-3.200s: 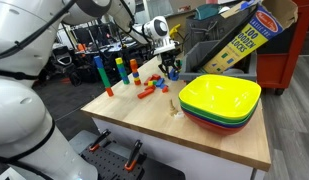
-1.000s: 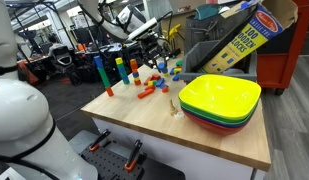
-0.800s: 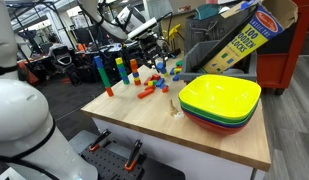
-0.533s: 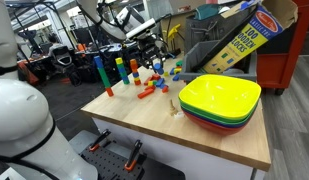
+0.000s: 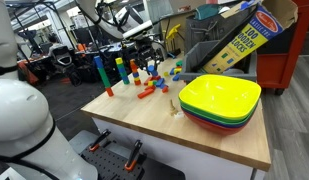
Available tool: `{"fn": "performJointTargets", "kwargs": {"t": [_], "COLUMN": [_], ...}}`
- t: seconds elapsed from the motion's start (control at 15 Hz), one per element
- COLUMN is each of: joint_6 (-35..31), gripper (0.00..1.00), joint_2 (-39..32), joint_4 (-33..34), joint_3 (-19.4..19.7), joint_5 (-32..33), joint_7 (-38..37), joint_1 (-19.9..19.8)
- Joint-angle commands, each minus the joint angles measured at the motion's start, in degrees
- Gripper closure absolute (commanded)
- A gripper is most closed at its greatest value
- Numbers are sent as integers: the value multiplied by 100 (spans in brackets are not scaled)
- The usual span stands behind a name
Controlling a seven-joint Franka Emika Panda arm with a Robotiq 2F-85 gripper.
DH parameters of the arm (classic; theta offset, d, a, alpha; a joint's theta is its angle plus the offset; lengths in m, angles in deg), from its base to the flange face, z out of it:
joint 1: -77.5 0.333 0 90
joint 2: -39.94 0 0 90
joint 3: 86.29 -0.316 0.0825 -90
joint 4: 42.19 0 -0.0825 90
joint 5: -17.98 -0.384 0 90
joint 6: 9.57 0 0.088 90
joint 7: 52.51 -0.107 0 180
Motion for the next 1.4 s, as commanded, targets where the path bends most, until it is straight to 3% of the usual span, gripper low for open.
{"fn": "performJointTargets", "kwargs": {"t": [0.0, 0.53, 1.33], "joint_6": [253, 901, 1615], "gripper": [91, 91, 91], "joint_2": [109, -362, -1351], "joint_4": [-29, 167, 1035], "joint_3": [-26, 36, 128], "joint_5": [-232, -687, -1854], "joint_7": [-37, -362, -1547], "joint_1": [-74, -160, -167]}}
